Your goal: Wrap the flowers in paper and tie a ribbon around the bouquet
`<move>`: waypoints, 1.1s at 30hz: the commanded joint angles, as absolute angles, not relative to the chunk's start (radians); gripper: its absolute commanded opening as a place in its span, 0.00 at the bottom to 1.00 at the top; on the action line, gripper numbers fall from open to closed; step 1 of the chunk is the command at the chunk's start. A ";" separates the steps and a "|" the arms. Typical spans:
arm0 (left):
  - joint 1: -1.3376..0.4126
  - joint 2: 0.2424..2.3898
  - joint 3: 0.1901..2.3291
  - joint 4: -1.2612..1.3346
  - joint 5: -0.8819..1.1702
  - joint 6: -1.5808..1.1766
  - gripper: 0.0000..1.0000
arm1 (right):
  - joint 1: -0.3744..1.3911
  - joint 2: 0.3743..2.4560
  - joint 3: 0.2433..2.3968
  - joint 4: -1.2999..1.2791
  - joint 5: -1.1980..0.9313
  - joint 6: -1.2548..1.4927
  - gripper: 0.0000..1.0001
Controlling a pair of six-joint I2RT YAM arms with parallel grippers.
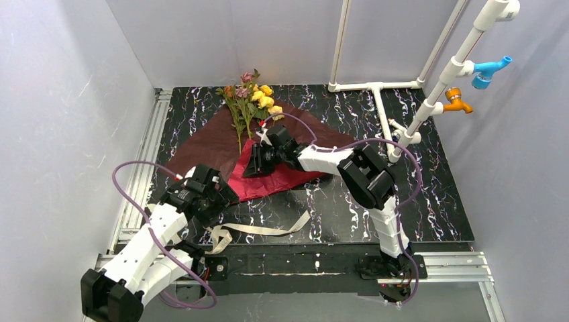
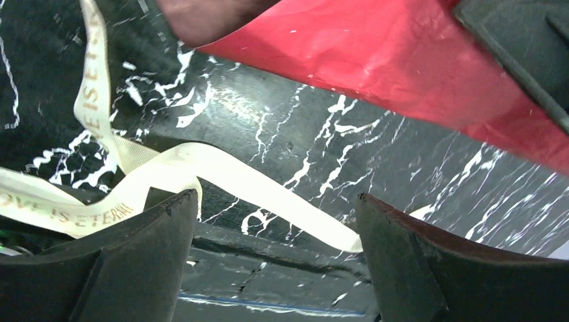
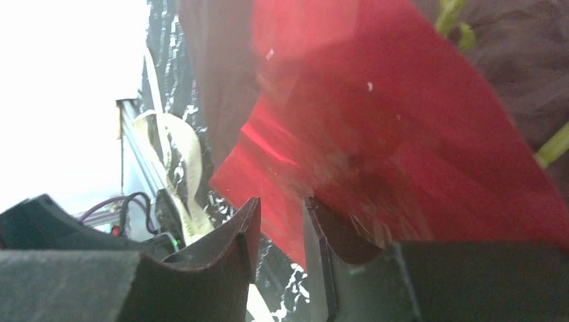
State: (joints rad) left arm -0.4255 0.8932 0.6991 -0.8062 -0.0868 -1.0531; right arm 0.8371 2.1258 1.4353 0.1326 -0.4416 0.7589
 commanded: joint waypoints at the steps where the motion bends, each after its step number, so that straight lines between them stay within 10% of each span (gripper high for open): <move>1: -0.421 0.858 0.645 -0.844 -0.194 -1.330 0.85 | 0.828 2.175 1.503 0.085 -0.391 0.733 0.37; 13: -0.423 0.945 0.566 -0.781 -0.251 -1.575 0.60 | 0.827 2.203 1.515 0.021 -0.371 0.686 0.36; 33: -0.422 0.906 0.441 -0.596 -0.500 -1.758 0.63 | 0.826 2.203 1.511 0.002 -0.396 0.652 0.36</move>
